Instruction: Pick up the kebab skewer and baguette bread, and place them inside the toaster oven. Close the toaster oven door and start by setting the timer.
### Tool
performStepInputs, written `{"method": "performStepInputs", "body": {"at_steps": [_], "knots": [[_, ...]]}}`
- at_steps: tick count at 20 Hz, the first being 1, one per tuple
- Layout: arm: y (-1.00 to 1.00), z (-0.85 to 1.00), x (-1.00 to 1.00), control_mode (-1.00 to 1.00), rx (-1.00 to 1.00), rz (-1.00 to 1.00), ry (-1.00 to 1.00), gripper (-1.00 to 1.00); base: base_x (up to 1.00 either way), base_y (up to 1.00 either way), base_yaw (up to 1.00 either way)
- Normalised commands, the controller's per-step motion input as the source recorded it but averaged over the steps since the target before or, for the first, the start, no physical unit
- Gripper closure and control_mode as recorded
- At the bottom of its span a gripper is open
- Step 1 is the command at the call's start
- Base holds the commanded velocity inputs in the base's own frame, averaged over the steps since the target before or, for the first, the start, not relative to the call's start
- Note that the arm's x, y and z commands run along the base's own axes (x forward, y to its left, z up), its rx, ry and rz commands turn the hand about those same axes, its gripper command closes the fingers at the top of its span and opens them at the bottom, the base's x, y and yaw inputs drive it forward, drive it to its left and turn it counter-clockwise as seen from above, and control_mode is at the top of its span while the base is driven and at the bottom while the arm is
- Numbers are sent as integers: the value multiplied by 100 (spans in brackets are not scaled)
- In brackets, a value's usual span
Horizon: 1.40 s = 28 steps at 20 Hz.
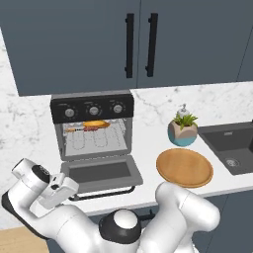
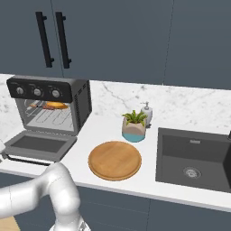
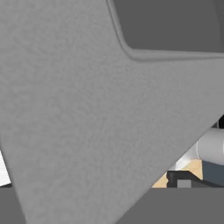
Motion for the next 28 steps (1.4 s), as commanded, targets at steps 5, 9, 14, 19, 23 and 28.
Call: {"method": "performStepInputs", "body": {"at_steps": [5, 9, 14, 19, 23, 28], "knots": [[0, 0, 0, -100, 0, 0, 3, -100, 0, 0, 0], [0, 0, 0, -100, 0, 0, 0, -100, 0, 0, 0], [0, 0, 3, -100, 0, 0, 0, -100, 0, 0, 0], [0, 0, 1, -100, 0, 2, -8, -100, 0, 0, 0], [0, 0, -16, -100, 0, 12, -23, -100, 0, 0, 0], [0, -5, -6, -100, 7, 14, -27, -100, 0, 0, 0]]}}
